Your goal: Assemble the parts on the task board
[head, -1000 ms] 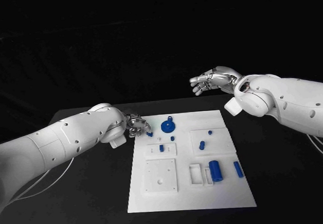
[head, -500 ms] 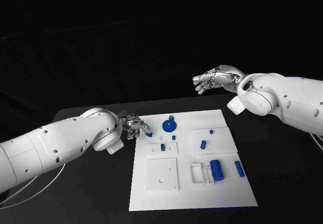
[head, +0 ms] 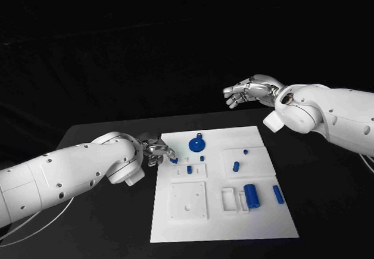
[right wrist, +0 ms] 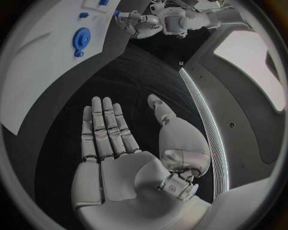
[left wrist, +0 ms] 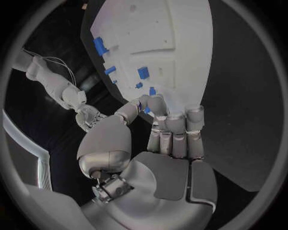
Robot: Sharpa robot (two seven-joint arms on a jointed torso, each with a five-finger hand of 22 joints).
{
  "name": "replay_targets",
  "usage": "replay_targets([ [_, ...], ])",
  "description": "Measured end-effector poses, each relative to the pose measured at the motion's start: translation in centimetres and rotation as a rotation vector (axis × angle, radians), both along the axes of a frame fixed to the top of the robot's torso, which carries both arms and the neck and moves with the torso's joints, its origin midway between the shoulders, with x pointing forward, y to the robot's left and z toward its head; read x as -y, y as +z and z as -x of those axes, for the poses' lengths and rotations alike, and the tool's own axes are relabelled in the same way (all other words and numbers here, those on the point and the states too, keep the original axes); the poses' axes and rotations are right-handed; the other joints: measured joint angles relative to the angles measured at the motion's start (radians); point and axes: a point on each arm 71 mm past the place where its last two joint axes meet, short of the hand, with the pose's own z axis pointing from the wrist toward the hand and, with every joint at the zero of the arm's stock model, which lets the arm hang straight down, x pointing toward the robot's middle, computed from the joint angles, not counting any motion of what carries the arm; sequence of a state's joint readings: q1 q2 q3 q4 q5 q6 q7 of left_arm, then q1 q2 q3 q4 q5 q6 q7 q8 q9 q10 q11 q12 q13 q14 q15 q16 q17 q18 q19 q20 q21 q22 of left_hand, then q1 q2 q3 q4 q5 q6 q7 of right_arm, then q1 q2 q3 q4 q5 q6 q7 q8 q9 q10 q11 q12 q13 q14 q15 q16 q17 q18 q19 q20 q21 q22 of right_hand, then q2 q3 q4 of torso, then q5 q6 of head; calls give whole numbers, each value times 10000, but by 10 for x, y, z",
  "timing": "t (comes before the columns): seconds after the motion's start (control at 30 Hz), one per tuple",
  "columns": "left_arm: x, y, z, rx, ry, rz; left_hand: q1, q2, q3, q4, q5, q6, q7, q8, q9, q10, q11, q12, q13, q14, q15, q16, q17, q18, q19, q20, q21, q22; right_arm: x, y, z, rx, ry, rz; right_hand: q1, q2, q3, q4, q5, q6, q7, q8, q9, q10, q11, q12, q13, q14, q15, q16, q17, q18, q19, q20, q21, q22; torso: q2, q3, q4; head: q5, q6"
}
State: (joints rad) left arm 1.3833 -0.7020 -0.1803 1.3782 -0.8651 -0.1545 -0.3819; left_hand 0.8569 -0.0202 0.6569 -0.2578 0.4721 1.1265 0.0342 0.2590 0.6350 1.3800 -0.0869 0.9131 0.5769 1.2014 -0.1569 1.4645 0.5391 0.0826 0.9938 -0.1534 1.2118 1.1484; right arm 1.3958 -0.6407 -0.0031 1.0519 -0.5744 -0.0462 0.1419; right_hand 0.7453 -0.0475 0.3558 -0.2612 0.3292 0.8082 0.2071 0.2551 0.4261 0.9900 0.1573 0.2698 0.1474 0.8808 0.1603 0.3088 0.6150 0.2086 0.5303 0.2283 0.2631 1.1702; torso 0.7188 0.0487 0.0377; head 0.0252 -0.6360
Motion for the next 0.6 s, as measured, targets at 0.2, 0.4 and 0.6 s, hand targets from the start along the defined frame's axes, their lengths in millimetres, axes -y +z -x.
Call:
replay_targets([
  [0.2, 6, -12, 8, -29, -212, -269, 0, 0, 4, -4, 92, 24, -11, 1, 1, -4, -11, 0, -1, 4, -4, 0, -1, 28, 0, 0, 0, 5, -1, 0, 0, 3, 13, -3, 0, 0, 0, 0, 0, 0, 0, 0, -9, 0, 0, 0, -3, 0, 0, 0, 9, 0, 0, 0, 0, 6, 0, -2, -1, 12, -15],
  [0.4, 6, -19, 11, -28, -281, -446, 0, 0, 4, -5, 92, 26, -12, 1, 1, -3, -12, 0, -2, 7, -6, 0, -1, 37, 0, 0, 0, 4, -2, 0, 0, -7, 29, -10, 0, 0, 0, 0, 0, 0, 0, 0, -9, 0, 0, 0, -7, 0, 0, 0, 8, 0, 0, 0, 0, 5, 4, -10, -12, 19, -20],
  [0.6, 7, -22, 12, 18, -320, -569, 1, 0, 3, -7, 132, 27, -12, 1, 1, -1, -13, 47, -2, 8, -7, 0, -2, 39, 0, 1, 0, 13, -1, -1, 0, -10, 16, -11, 0, 0, 0, 0, 0, 0, 0, 0, -9, 0, 0, 0, -13, 0, 0, 0, 8, 0, -13, 12, 0, 4, 11, -10, -14, 38, -30],
])
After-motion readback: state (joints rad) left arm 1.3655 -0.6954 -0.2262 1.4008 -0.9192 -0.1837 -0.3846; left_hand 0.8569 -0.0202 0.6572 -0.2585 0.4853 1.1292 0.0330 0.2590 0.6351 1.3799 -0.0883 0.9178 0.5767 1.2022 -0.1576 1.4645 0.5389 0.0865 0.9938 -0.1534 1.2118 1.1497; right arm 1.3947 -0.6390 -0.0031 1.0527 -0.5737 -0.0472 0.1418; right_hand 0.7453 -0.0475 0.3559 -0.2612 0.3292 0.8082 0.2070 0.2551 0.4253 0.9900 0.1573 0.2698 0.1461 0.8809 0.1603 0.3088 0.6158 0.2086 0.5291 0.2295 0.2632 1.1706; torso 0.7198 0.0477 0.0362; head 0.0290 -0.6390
